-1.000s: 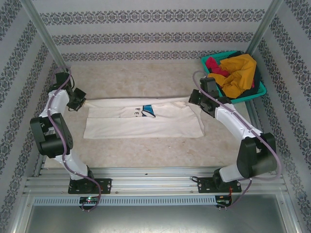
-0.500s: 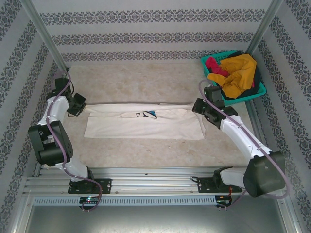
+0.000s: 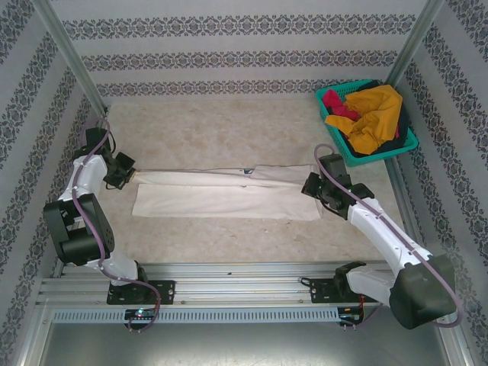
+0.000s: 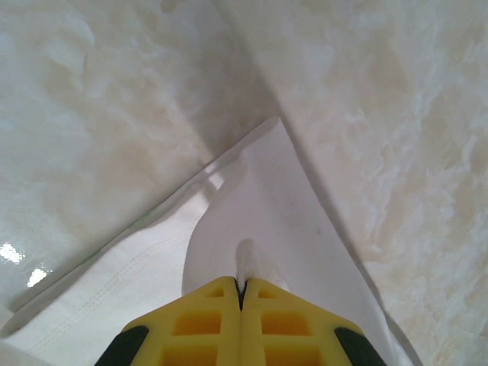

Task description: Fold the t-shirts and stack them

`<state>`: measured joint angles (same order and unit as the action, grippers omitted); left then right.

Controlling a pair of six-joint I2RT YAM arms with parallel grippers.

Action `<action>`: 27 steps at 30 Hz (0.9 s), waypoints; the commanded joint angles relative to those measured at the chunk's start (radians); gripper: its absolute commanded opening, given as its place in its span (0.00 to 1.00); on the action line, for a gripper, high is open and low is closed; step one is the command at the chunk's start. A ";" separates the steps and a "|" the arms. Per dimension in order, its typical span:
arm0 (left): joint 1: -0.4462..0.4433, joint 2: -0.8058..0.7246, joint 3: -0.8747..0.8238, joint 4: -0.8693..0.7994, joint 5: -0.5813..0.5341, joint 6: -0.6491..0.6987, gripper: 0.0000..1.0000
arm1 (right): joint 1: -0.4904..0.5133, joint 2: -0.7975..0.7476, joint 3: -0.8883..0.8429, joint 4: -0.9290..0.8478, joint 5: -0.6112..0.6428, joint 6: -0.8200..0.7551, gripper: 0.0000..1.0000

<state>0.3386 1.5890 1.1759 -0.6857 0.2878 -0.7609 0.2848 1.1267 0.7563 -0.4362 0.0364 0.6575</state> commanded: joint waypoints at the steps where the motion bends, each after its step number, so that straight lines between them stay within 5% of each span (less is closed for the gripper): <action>1: 0.024 -0.025 -0.025 -0.035 -0.012 0.029 0.00 | 0.013 -0.008 -0.038 -0.012 0.035 0.051 0.00; 14: 0.031 -0.019 -0.050 -0.027 -0.010 0.024 0.00 | 0.034 0.028 -0.092 -0.035 0.037 0.088 0.00; 27: 0.034 -0.059 -0.031 -0.072 0.013 0.048 0.00 | 0.042 -0.112 -0.093 -0.123 0.019 0.071 0.00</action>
<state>0.3557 1.5745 1.1370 -0.7113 0.3111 -0.7433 0.3191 1.0424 0.6777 -0.5110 0.0391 0.7280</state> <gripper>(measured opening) 0.044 0.040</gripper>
